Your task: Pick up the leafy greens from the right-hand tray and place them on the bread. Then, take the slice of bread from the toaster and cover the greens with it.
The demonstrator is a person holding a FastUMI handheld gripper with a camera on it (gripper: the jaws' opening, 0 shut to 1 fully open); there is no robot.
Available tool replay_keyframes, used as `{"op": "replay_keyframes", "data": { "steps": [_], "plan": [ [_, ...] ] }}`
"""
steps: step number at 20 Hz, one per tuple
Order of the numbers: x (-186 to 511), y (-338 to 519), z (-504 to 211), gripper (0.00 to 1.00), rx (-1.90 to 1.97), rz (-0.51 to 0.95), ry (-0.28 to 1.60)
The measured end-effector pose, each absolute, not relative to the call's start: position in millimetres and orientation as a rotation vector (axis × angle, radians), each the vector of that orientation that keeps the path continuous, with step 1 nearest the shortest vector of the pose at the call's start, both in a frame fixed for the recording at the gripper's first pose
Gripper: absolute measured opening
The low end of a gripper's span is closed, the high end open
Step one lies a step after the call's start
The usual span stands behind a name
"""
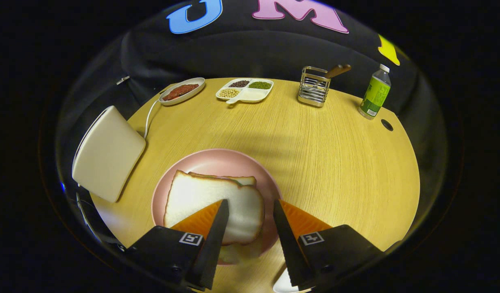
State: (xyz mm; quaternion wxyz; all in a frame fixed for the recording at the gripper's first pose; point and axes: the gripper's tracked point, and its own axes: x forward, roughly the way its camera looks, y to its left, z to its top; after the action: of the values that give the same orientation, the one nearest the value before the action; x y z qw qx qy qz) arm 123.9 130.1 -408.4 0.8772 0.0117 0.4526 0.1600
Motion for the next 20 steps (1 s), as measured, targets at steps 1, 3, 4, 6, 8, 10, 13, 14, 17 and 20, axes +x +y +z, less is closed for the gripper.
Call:
{"op": "replay_keyframes", "data": {
  "steps": [1, 3, 4, 6, 8, 10, 13, 14, 17, 20],
  "plan": [
    [122.5, 129.2, -408.9, 0.71, 0.034, 0.318, 0.944],
    [116.9, 127.8, -409.4, 0.72, 0.044, 0.282, 0.943],
    [113.7, 128.9, -410.0, 0.72, 0.054, 0.265, 0.941],
    [109.9, 130.8, -408.9, 0.71, 0.074, 0.246, 0.936],
    [111.6, 128.8, -400.0, 0.71, 0.094, 0.231, 0.914],
    [117.4, 122.4, -383.6, 0.79, 0.104, 0.217, 0.861],
    [117.8, 115.3, -352.9, 0.97, 0.12, 0.211, 0.788],
    [117.1, 114.3, -342.5, 0.99, 0.123, 0.216, 0.768],
    [111.2, 109.9, -302.6, 1.0, 0.129, 0.231, 0.704],
    [100.3, 100.8, -249.5, 1.0, 0.139, 0.246, 0.617]
  ]
}}
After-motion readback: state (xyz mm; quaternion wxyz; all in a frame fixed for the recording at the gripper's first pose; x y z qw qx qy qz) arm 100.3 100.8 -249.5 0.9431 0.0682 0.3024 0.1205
